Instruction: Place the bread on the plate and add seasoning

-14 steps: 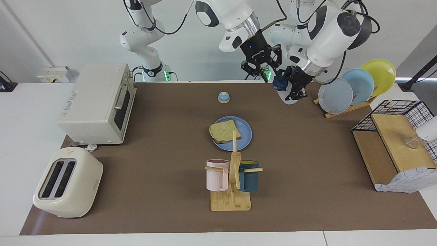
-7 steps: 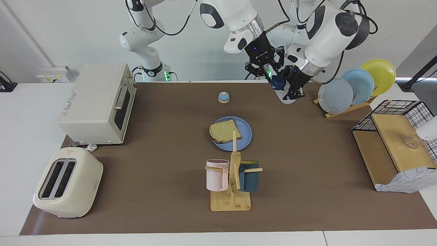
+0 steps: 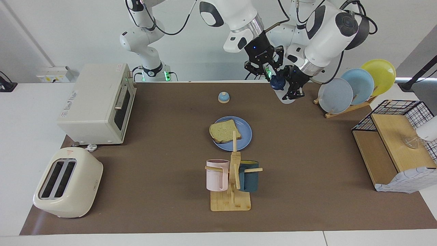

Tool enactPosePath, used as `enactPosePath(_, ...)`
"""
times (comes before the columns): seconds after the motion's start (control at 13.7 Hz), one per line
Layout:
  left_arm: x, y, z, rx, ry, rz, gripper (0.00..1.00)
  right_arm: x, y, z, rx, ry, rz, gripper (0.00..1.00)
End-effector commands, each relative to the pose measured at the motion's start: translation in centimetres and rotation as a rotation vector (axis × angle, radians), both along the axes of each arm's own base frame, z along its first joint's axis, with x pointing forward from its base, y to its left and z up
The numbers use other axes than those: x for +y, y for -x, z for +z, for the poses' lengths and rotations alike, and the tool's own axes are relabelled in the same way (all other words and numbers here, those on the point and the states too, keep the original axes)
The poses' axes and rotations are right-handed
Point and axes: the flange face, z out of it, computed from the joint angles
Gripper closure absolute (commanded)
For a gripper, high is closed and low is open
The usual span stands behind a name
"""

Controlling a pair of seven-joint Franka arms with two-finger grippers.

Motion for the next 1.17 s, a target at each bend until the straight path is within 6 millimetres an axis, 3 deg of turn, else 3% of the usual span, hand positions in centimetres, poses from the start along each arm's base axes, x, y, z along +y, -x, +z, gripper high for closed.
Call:
enactPosePath(0.0,0.14,0.92,0.22,-0.010,0.026,0.004,1.00,-0.32,-0.40,1.16,0.007,0.016,-0.015,0.65)
enactPosePath(1.1,0.19,1.03,0.22,-0.006,0.042,0.012,1.00,-0.14,-0.26,0.98,-0.011,0.013,-0.003,0.71)
